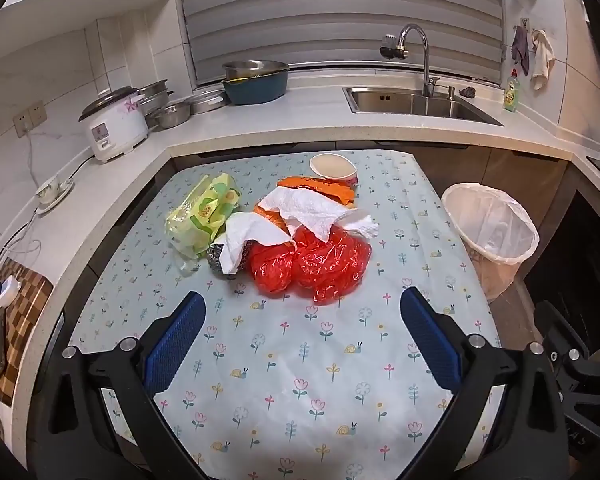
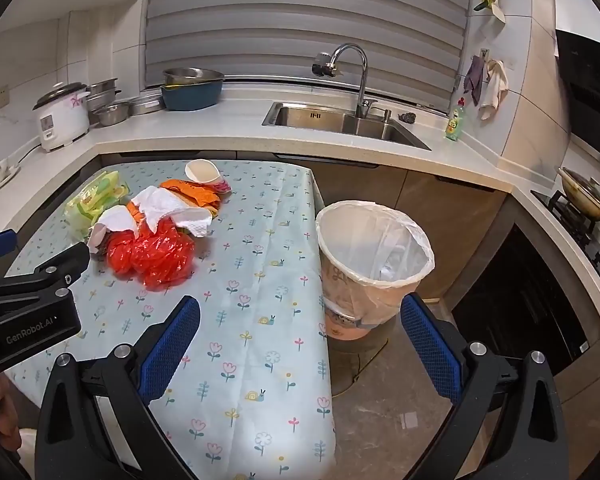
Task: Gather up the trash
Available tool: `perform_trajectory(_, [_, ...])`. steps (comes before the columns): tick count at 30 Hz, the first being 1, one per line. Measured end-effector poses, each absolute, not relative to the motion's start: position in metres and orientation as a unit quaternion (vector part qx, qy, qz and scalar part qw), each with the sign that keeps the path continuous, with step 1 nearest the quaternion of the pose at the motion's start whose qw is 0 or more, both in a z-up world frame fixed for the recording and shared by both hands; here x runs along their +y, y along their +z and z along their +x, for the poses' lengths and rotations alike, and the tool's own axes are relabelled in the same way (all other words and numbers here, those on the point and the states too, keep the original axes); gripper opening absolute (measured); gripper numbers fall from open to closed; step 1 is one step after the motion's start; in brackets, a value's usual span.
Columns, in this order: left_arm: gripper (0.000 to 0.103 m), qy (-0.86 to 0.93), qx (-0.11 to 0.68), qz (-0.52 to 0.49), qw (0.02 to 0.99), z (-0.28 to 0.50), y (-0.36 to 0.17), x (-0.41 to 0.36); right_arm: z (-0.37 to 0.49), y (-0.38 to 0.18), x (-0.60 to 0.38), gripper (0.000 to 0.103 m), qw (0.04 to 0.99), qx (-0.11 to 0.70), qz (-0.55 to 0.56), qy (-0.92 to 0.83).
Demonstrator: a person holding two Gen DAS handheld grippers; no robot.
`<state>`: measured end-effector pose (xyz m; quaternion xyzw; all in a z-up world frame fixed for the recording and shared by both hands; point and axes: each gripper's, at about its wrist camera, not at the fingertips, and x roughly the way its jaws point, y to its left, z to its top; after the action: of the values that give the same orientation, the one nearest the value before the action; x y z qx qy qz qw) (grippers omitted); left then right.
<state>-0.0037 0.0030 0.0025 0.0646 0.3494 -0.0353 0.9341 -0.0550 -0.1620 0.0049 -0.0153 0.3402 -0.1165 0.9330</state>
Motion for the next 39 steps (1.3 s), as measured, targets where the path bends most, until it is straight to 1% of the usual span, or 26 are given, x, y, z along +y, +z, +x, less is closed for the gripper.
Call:
perform_trajectory(10, [0.094, -0.041, 0.361, 0.062, 0.930, -0.0018, -0.0021, 0.0031, -0.0544, 0.0030, -0.1605, 0.096, 0.932, 0.341, -0.019, -0.117])
perform_trajectory(39, [0.094, -0.037, 0.349, 0.057, 0.935, 0.0016, -0.0022, 0.0063, -0.0500, 0.0066, -0.1590, 0.096, 0.933, 0.340, -0.024, -0.117])
